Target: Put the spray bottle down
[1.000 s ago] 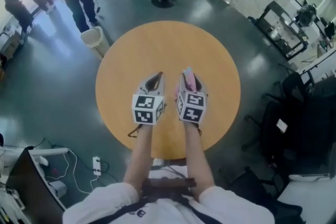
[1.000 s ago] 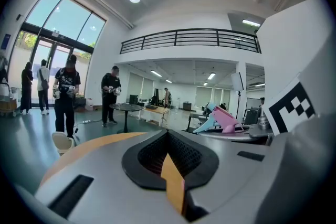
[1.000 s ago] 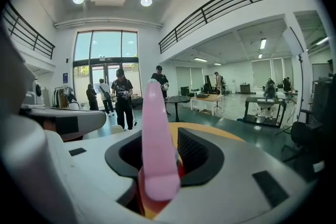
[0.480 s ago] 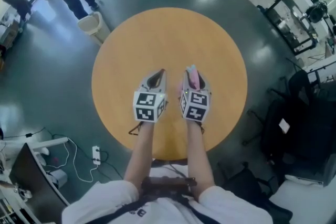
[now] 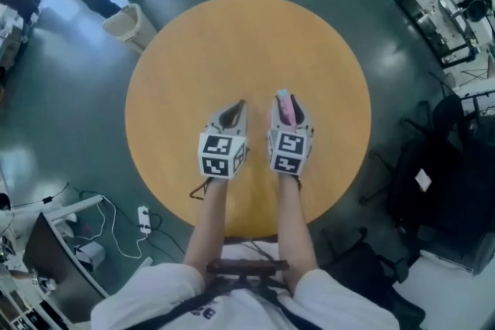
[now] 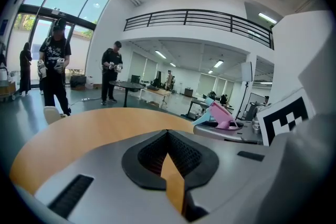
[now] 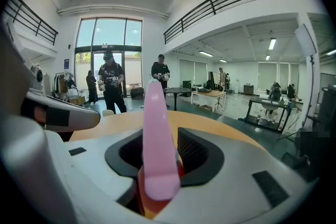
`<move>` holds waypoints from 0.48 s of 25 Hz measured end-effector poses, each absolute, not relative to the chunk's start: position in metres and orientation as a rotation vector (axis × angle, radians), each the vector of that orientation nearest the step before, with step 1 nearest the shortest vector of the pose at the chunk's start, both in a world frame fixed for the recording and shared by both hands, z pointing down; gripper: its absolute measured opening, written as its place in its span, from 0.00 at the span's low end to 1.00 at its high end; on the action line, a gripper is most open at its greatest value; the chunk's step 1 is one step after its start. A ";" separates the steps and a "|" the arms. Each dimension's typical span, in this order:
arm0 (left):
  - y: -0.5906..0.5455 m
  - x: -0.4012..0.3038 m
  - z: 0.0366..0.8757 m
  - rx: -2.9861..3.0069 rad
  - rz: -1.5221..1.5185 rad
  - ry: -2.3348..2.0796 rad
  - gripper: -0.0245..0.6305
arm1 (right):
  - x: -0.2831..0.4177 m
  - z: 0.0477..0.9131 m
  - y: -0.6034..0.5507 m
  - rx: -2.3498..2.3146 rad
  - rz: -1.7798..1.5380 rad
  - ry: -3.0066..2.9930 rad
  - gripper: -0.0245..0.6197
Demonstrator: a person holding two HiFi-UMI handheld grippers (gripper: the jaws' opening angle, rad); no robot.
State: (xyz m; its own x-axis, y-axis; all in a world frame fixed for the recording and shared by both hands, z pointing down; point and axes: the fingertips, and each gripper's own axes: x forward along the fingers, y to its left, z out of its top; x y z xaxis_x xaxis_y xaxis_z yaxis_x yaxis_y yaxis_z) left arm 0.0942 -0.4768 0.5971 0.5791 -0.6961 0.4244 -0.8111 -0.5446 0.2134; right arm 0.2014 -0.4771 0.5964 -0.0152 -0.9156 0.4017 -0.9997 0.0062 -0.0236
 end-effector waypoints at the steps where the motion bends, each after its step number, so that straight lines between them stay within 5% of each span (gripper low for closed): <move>1: -0.480 0.096 0.601 2.421 0.413 -1.212 0.04 | 0.202 0.601 -0.480 1.987 0.448 -2.016 0.32; 12: -0.491 0.107 0.634 2.385 0.480 -1.170 0.04 | 0.215 0.635 -0.499 1.983 0.487 -1.986 0.32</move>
